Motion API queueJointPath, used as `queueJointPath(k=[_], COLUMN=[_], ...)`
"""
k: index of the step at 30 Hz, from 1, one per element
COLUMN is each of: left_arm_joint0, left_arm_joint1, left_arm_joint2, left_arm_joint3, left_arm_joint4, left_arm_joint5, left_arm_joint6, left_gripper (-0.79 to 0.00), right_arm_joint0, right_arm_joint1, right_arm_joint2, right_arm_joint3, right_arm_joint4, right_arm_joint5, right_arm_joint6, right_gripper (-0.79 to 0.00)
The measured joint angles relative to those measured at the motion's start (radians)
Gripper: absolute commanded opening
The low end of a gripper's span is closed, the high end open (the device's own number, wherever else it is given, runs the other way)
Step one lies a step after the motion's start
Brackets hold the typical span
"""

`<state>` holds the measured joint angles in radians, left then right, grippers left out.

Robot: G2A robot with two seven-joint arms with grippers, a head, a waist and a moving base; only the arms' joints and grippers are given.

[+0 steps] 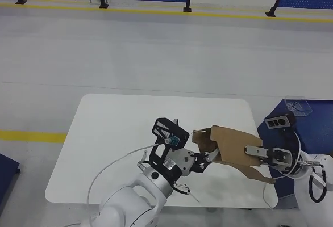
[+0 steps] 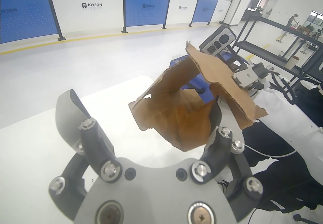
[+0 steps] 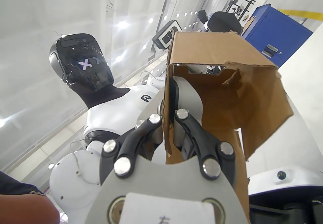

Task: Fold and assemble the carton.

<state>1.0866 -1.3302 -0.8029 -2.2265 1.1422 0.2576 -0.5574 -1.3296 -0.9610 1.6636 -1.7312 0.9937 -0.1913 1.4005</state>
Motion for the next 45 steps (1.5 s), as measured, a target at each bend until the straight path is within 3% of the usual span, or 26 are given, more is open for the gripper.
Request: queueJointPath(k=[6,10,20,39,45], left_arm_joint0=[0.027,0.064,0.126,0.125,0.129], left_arm_joint1=[-0.003,0.000,-0.001,-0.001,-0.001], left_arm_joint2=[-0.050,-0.108,-0.194,-0.193,-0.198], left_arm_joint3=[-0.039,-0.118,-0.124,-0.124,-0.124], left_arm_joint4=[-0.040,-0.051,-0.140,-0.132,-0.058], left_arm_joint5=[-0.001,-0.001,-0.061,-0.060,-0.004], left_arm_joint6=[0.013,0.015,0.181,0.176,0.106], left_gripper=[0.000,0.000,0.000,0.000,0.000], right_arm_joint0=[0.025,0.051,0.110,0.109,0.178], right_arm_joint1=[-0.010,-0.021,-0.056,-0.056,-0.085], right_arm_joint2=[-0.056,-0.110,-0.253,-0.249,-0.301], right_arm_joint3=[0.081,0.137,0.248,0.245,0.283], right_arm_joint4=[0.157,0.265,0.587,0.570,0.566], right_arm_joint5=[0.126,0.219,0.481,0.465,0.297], right_arm_joint6=[0.008,0.009,0.000,-0.003,0.041], right_gripper=[-0.785,-0.785,-0.785,-0.785,-0.785])
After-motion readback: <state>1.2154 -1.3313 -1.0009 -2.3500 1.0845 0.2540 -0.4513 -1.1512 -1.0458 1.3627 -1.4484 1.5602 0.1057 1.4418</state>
